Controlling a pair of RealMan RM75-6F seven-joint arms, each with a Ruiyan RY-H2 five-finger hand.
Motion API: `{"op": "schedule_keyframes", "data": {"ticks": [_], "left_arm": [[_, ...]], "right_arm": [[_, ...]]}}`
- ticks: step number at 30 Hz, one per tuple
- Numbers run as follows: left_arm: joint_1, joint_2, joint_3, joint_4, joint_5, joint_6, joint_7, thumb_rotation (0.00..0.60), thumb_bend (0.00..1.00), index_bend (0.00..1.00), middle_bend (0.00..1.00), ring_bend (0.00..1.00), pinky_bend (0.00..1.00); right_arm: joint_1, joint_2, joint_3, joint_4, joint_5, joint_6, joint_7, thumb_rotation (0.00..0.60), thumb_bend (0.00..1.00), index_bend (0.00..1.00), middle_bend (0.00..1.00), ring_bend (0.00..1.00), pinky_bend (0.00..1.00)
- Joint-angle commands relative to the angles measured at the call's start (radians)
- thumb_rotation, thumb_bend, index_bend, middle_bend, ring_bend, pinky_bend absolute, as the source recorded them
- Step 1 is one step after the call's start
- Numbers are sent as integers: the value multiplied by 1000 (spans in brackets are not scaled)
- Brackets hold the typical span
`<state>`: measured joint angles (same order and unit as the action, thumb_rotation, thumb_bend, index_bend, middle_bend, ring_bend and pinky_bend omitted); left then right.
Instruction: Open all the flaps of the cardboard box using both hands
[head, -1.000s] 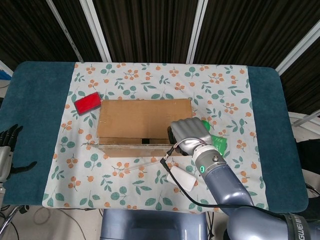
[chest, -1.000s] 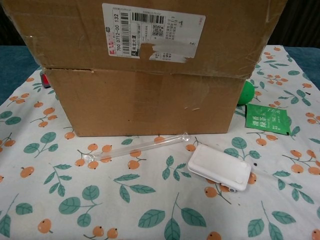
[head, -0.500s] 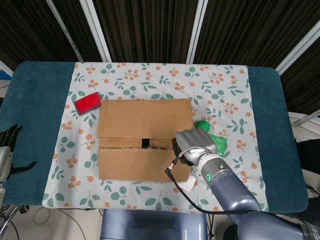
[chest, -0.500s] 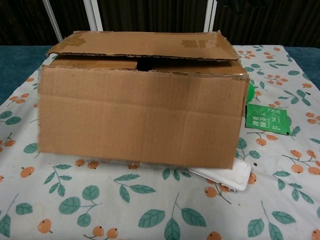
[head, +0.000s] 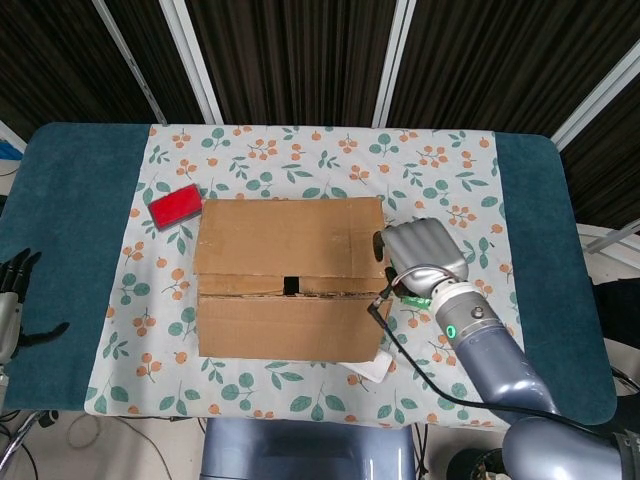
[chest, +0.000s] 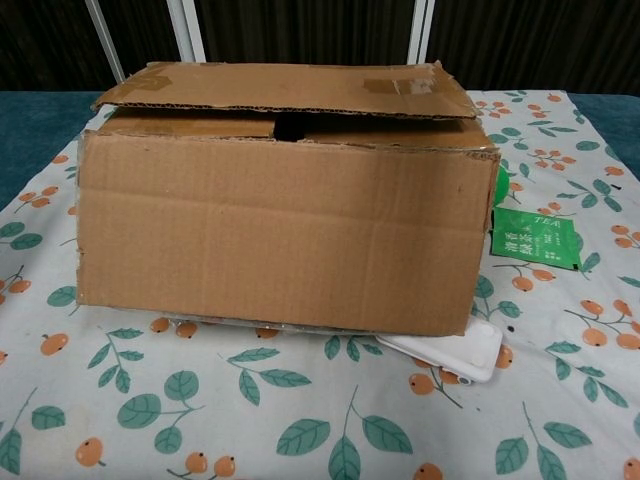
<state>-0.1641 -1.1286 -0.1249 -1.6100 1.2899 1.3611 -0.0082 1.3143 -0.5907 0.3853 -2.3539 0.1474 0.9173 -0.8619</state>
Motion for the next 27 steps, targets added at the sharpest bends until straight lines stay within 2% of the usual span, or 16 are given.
{"op": "schedule_keyframes", "data": {"ticks": [1,5,8,13,18,21,27], "left_arm": [[0,-4,-3,3,-9,2,17,600,35,0,0,0,0],[-3,-8,-2,2,-11,5,46,600,36,0,0,0,0],[-5,-8,-4,-5,-5,14,65,600,35,0,0,0,0],[-10,3,-3,-28,6,24,115,600,35,0,0,0,0],[-29,36,-8,-114,-7,1,186,600,36,0,0,0,0],[-53,61,-26,-186,-11,-6,241,600,43,0,0,0,0],[-141,68,-107,-304,-37,-17,381,600,137,0,0,0,0]], "right_arm": [[-365,-152,-175,40,-655,302,165,600,454,265,220,233,269],[-518,-228,-257,135,-893,417,270,600,336,69,54,85,246],[-608,-271,-302,215,-1014,488,339,600,298,13,3,33,241],[-733,-339,-357,355,-1160,586,452,600,287,0,0,15,239],[-838,-401,-392,493,-1263,659,563,600,287,0,0,11,238],[-887,-436,-390,550,-1307,698,645,600,288,0,0,12,238],[-940,-476,-377,624,-1331,699,734,600,289,0,0,12,238]]}}
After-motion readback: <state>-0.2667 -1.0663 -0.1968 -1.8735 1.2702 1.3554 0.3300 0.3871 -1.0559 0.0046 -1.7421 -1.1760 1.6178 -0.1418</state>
